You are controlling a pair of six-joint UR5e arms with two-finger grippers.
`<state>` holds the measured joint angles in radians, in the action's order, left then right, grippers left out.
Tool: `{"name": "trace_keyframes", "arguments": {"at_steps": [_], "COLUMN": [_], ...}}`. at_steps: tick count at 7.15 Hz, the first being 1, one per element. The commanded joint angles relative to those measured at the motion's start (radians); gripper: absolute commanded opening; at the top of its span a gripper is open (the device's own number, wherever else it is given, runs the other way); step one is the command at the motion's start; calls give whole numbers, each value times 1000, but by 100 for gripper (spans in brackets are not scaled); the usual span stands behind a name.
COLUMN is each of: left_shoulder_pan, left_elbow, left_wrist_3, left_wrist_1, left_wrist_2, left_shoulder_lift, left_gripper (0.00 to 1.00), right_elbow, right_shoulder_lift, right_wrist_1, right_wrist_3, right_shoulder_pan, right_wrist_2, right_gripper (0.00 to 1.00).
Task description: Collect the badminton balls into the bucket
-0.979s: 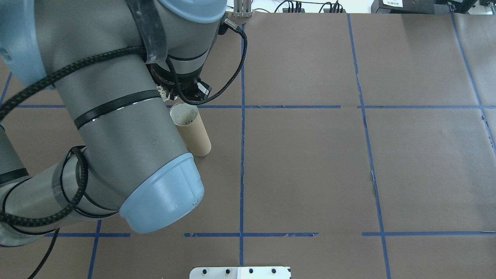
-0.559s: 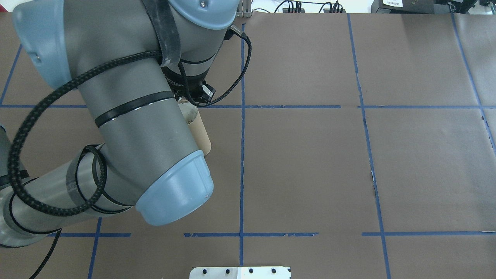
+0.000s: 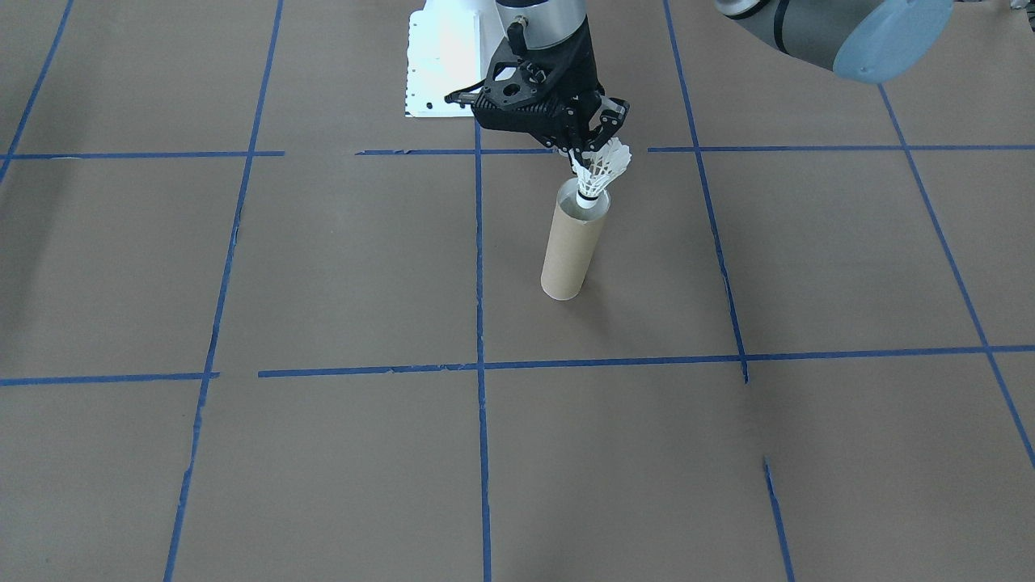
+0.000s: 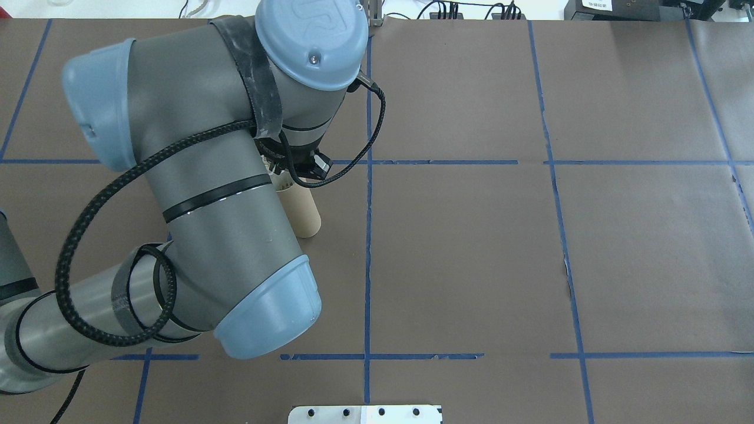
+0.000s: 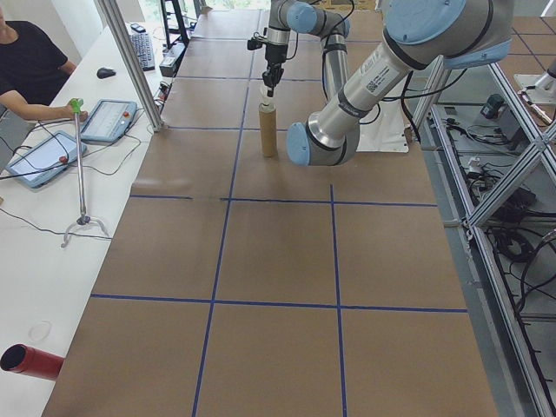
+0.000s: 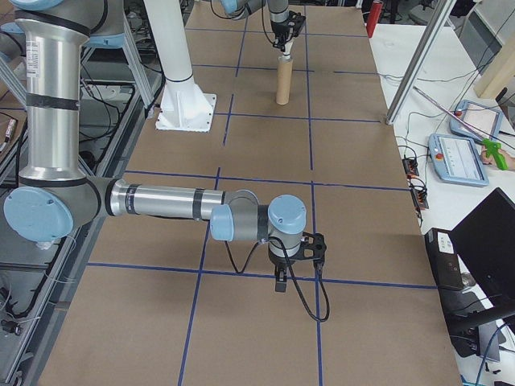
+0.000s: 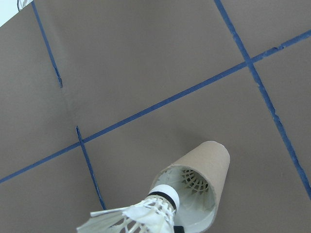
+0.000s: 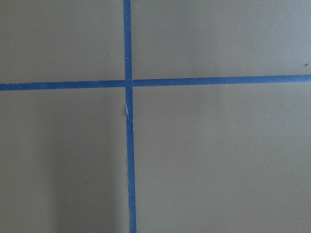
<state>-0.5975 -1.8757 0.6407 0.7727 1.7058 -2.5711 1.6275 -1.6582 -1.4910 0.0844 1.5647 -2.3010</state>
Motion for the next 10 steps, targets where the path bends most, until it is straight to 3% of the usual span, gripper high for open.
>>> {"name": "trace_keyframes", "arguments": {"at_steps": [1, 2, 3, 5, 7, 9, 10], "left_shoulder_pan": [2, 2, 2, 1, -20, -137, -233], "left_elbow": [-11, -11, -14, -17, -107, -129, -134], "left_wrist_3": [-1, -1, 0, -1, -16, -163, -314], "left_wrist_1": [7, 7, 7, 7, 5, 7, 66], "left_wrist_2": [3, 6, 6, 6, 5, 63, 122], "left_shoulder_lift": [0, 2, 3, 3, 12, 29, 75], "left_gripper": [0, 6, 99, 100, 100, 100, 100], "right_elbow": [0, 0, 0, 0, 0, 0, 0], "right_shoulder_lift": [0, 0, 0, 0, 0, 0, 0], "right_wrist_1": [0, 0, 0, 0, 0, 0, 0], "right_wrist_3": [0, 0, 0, 0, 0, 0, -2], "right_shoulder_pan": [0, 0, 0, 0, 0, 0, 0], "right_wrist_2": [0, 0, 0, 2, 0, 0, 0], "right_gripper": [100, 100, 100, 100, 100, 100, 100]}}
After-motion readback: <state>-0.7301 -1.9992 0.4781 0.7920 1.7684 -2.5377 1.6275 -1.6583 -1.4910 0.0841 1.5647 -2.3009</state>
